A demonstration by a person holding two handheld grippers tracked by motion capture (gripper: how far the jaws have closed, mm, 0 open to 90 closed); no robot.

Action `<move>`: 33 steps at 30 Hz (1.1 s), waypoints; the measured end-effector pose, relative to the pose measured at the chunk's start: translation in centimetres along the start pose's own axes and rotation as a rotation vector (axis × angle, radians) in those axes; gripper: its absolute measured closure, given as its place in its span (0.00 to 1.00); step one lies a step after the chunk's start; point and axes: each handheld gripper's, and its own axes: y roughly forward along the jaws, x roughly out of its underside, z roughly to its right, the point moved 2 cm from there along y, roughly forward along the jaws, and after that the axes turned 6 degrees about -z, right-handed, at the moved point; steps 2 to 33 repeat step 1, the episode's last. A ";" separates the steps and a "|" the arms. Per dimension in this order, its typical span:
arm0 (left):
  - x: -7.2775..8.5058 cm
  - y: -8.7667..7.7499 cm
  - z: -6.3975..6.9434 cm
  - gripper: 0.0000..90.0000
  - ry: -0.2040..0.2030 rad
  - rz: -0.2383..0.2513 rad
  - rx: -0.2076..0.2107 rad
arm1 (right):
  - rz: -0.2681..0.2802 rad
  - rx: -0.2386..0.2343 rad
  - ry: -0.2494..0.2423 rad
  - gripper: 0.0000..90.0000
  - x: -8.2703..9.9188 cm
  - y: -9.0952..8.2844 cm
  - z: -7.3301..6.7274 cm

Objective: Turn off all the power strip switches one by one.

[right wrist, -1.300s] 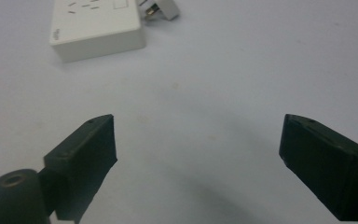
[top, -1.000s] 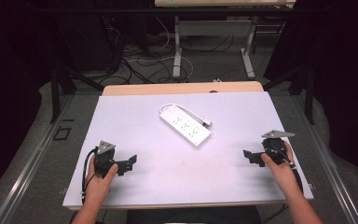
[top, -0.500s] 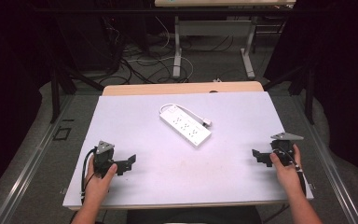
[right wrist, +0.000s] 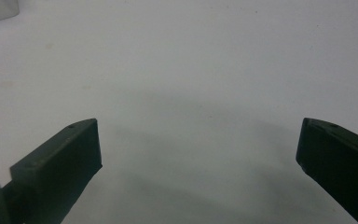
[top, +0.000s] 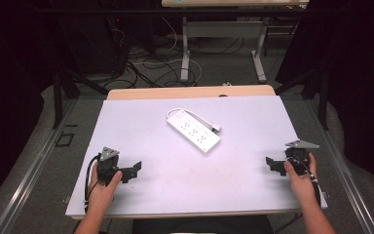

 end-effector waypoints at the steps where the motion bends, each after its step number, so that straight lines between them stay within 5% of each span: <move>1: 0.0 0.0 0.0 0.01 0.000 -0.002 -0.001 | 0.001 0.001 0.000 0.00 0.0 0.0 0.0; 33: 0.0 0.0 0.0 0.01 0.000 -0.002 -0.001 | 0.001 0.001 0.000 0.00 0.0 0.0 0.0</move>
